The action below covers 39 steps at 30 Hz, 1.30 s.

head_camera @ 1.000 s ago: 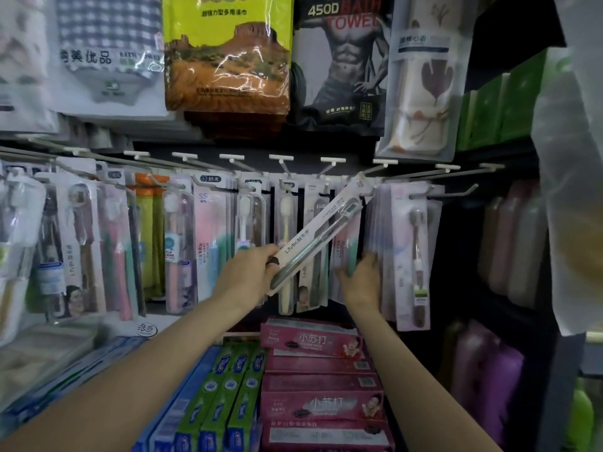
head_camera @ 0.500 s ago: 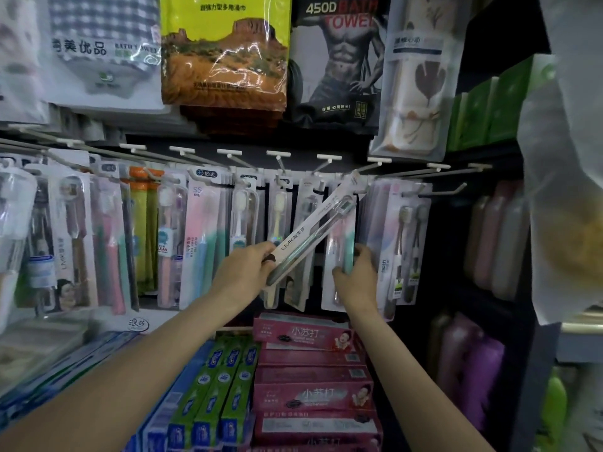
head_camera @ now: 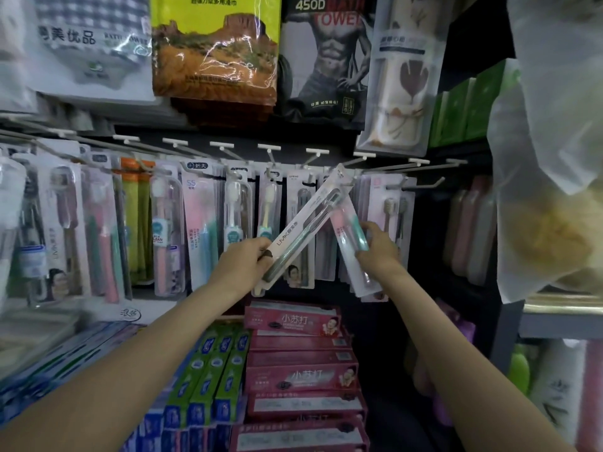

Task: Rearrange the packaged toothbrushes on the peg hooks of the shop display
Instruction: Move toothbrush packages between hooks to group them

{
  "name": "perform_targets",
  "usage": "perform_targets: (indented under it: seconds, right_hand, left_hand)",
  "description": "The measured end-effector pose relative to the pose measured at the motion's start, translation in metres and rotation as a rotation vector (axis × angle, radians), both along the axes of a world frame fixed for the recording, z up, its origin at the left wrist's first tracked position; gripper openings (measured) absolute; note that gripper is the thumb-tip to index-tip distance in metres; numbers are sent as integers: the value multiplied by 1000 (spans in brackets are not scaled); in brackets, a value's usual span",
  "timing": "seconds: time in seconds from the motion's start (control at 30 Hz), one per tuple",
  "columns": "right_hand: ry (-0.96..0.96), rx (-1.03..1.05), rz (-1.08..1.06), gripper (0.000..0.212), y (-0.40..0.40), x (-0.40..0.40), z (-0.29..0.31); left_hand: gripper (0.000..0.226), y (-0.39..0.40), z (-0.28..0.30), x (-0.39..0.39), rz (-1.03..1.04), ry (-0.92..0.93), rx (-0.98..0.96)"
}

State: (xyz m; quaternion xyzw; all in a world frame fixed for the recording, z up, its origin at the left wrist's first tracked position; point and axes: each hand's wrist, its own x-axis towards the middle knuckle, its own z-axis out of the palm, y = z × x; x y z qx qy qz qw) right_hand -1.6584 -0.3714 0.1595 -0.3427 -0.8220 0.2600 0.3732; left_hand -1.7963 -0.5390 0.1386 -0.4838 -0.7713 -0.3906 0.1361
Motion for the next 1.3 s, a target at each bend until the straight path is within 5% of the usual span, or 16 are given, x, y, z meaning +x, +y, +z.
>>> perform_targets:
  seconds: [0.4,0.97,1.17,1.3]
  right_hand:
    - [-244,213,17,53,18,22,20]
    - [-395,371,-36,54,12,38,43]
    - [-324,275,12,56,11,34,35]
    - [-93,22,216,66,12,27,4]
  left_hand:
    - [16,17,-22,25,-43,-192,30]
    - [29,-3,11,3,186,106,-32]
    - [34,-7,15,4,181,137,-62]
    - [36,-6,12,3,158,132,-53]
